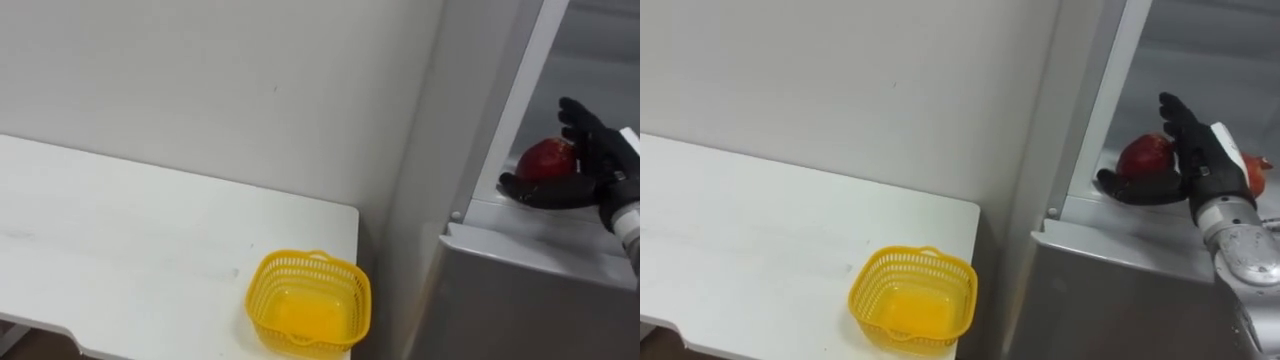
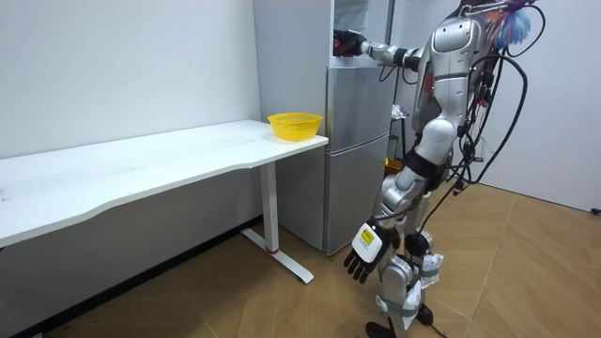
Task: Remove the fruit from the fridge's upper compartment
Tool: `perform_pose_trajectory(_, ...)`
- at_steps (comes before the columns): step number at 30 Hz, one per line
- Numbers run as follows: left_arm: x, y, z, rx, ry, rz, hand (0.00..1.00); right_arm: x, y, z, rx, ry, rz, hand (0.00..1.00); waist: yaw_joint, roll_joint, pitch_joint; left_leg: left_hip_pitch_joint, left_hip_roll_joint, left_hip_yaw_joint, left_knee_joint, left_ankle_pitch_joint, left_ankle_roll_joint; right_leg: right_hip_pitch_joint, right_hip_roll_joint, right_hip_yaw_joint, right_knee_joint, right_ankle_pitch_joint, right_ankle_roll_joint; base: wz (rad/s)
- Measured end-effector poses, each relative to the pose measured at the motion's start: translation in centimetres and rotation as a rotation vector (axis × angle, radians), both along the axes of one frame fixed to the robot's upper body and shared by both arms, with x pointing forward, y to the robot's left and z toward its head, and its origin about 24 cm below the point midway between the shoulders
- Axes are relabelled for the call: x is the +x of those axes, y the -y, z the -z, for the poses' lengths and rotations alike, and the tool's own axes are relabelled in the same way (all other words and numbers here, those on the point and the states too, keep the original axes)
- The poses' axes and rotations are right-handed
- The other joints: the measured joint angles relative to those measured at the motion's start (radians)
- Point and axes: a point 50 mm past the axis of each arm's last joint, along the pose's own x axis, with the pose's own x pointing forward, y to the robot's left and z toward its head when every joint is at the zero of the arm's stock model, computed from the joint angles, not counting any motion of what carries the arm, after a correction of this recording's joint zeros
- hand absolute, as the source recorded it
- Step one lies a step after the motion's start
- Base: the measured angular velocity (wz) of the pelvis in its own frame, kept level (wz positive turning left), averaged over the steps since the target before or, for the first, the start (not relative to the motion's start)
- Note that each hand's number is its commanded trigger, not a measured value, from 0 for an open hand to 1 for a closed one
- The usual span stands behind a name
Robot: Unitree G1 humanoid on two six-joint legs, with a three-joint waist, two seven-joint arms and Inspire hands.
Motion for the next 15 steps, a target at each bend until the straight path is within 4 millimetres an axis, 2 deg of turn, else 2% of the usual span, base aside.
perform_pose_trajectory(7,-0.09,-0.17,-0.02,0.009,-0.008,-0.021,0.00,-0.07,0.48,0.66,0.030,-0.035,-0.016,0.00,0.001,-0.002,-0.0015,0.000,0.000,0.000,0.001,0.000,0.000,0.004,-0.001,-0.001,0.002,0.000,0.000,0.00)
perform_pose_trajectory(8,-0.10,-0.17,-0.02,0.009,-0.009,-0.022,0.00,-0.06,0.45,0.73,0.029,-0.041,-0.024,0.06,0.001,-0.002,-0.0013,0.000,0.000,0.000,0.001,0.000,0.000,0.006,-0.001,-0.001,0.002,0.000,0.000,0.00)
perform_pose_trajectory(9,-0.03,-0.18,-0.03,0.010,-0.007,-0.022,0.00,-0.06,0.43,0.73,0.028,-0.042,-0.028,0.51,-0.001,-0.002,-0.0013,-0.001,0.000,-0.001,0.000,0.000,0.000,0.005,-0.001,-0.001,0.001,0.000,0.000,0.00)
perform_pose_trajectory(10,0.02,-0.18,-0.03,0.010,-0.006,-0.022,0.00,-0.06,0.43,0.74,0.028,-0.043,-0.029,0.66,-0.001,-0.002,-0.0012,-0.001,0.000,-0.001,0.000,0.000,0.000,0.005,-0.001,-0.001,0.001,0.000,0.000,0.00)
perform_pose_trajectory(11,0.05,-0.18,-0.04,0.011,-0.005,-0.021,0.00,-0.05,0.43,0.80,0.029,-0.047,-0.034,1.00,0.000,-0.002,-0.0011,-0.002,0.000,0.001,0.001,0.000,0.000,0.006,-0.001,-0.001,0.000,0.000,0.000,0.00)
perform_pose_trajectory(15,0.08,-0.18,-0.04,0.011,-0.004,-0.021,0.00,0.12,0.53,0.78,0.046,-0.056,-0.044,1.00,-0.001,0.000,0.0002,-0.001,0.000,0.003,0.003,0.000,0.000,0.015,-0.001,-0.004,-0.002,0.000,0.000,0.00)
